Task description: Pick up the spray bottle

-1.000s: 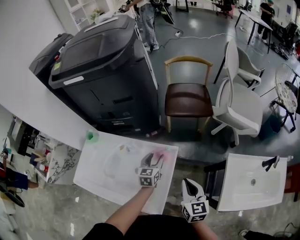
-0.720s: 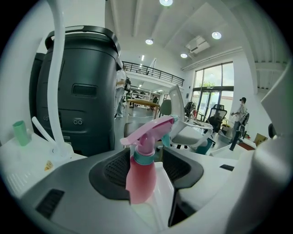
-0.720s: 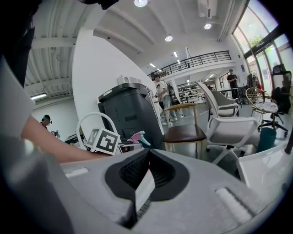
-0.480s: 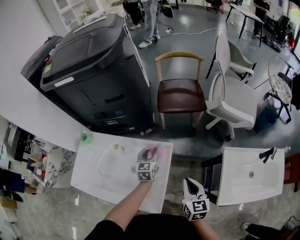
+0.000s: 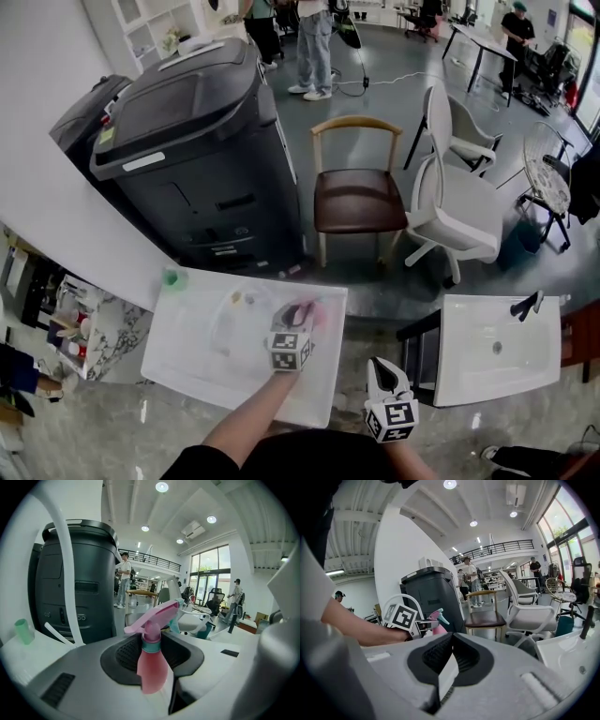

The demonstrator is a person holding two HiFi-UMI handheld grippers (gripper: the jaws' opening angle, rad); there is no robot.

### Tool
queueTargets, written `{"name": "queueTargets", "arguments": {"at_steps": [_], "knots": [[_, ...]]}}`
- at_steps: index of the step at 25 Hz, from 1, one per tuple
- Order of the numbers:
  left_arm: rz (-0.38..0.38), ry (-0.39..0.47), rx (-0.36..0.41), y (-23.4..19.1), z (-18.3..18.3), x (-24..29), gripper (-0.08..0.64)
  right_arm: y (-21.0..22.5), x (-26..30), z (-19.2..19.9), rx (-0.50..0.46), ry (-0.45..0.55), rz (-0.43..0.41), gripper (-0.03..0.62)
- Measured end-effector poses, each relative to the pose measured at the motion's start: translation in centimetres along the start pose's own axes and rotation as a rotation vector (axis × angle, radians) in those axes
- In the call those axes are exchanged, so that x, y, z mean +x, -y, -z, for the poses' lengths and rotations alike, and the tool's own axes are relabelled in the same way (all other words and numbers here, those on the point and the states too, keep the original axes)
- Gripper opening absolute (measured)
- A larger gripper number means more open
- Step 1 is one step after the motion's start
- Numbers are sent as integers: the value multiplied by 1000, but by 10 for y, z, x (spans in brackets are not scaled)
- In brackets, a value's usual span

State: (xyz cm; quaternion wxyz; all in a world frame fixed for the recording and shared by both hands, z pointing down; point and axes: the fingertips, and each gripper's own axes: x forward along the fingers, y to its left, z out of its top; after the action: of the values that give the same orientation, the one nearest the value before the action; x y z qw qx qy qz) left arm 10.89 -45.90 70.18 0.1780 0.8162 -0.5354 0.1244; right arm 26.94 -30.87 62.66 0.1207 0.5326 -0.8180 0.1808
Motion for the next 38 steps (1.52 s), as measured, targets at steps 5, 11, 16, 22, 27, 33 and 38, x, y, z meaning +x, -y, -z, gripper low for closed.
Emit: {"name": "queueTargets", "arguments": {"at_steps": [5,11,16,22,27,33,38], "knots": [[61,27,48,12,-21,-52,138,-30,-6,-10,14,40,38,-2],[117,66,102,16,-31,-125,138,-64,-19,-15,6,79,94,-2],[142,71,125,9,-36,-190,138,-97,-39,-15,29,106,145,-2],[156,115,79,-10,-44,-260,138,-139,-57,-14,39,135,177,-2],[156,118,77,-29,-33,-307,138,-183,-69,-10,0,148,178,-3],[162,111,75,-44,-5,-350,138,-226,-83,2,-20,162,181,-3],[172,111,76,-50,12,-377,138,-251,-90,9,-41,165,180,-3]]}}
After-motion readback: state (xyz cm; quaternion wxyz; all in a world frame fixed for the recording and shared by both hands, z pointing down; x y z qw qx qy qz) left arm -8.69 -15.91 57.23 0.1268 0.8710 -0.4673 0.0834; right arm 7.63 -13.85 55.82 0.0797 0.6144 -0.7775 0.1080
